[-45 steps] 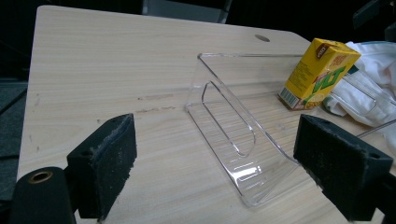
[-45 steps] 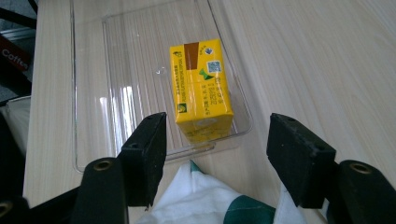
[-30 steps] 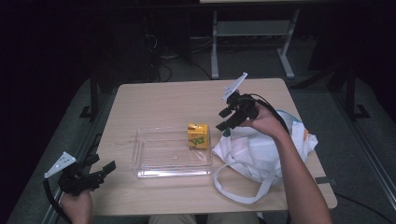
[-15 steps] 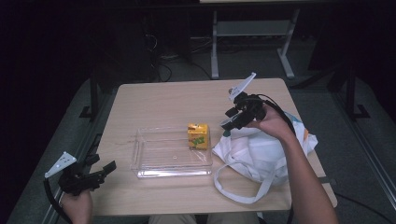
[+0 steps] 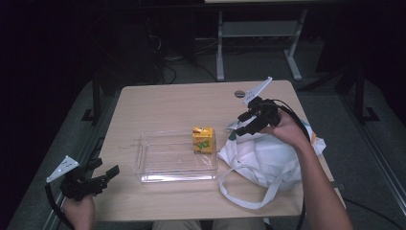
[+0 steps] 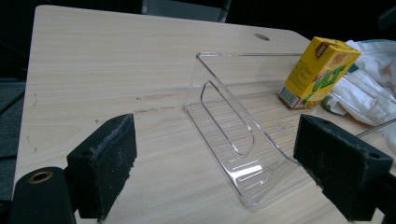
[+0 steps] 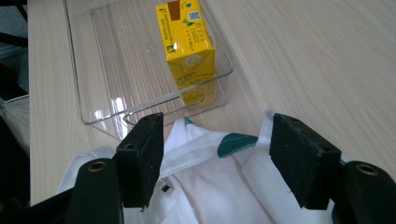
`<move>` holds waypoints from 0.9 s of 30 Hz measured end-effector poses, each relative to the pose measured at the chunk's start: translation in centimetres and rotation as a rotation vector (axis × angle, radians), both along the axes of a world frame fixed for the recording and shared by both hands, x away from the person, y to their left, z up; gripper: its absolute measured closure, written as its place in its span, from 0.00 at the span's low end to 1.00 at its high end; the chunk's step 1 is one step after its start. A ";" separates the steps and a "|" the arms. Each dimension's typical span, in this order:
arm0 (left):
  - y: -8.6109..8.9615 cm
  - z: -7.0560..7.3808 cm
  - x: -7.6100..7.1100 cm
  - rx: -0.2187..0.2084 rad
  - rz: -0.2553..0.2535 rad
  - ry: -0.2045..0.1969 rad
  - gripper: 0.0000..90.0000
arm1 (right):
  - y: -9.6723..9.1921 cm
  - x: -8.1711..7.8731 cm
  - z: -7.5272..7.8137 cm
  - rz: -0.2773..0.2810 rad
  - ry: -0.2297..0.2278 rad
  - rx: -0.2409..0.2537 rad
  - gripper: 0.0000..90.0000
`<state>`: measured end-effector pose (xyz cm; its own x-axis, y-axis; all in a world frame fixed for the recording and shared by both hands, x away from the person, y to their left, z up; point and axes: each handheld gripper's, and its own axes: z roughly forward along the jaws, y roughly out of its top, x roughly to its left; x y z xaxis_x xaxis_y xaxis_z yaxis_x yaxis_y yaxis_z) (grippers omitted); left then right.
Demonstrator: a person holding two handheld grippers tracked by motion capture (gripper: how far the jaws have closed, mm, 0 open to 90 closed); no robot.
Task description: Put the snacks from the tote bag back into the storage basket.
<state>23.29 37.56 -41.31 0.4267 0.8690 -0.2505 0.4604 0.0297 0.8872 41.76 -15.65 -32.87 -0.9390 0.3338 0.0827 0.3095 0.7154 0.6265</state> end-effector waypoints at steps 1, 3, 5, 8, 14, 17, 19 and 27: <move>0.0 0.0 0.0 0.000 0.001 0.000 0.14 | -0.2 0.0 -0.1 0.000 0.000 0.001 0.38; 0.0 0.0 0.0 0.000 0.000 0.000 0.14 | -0.4 -0.1 -0.1 -0.003 -0.004 -0.007 0.38; 0.0 0.0 0.0 0.000 0.001 0.000 0.14 | -0.7 -0.3 -0.2 -0.009 0.000 0.000 0.38; 0.0 0.0 0.0 0.000 0.001 0.000 0.14 | -1.1 -0.4 -0.3 -0.019 0.000 0.005 0.38; 0.0 0.0 0.0 0.000 0.001 0.000 0.14 | -2.1 -0.7 -0.9 -0.041 0.011 -0.002 0.38; 0.0 0.0 0.0 0.001 0.000 0.001 0.14 | -2.5 -0.9 -0.9 -0.045 0.010 0.007 0.38; 0.0 0.0 0.0 0.002 -0.001 0.002 0.14 | -2.8 -1.1 -1.0 -0.055 0.007 0.003 0.38; -0.1 0.0 0.0 0.001 0.000 0.003 0.14 | -4.4 -1.7 -1.7 -0.083 0.008 0.011 0.38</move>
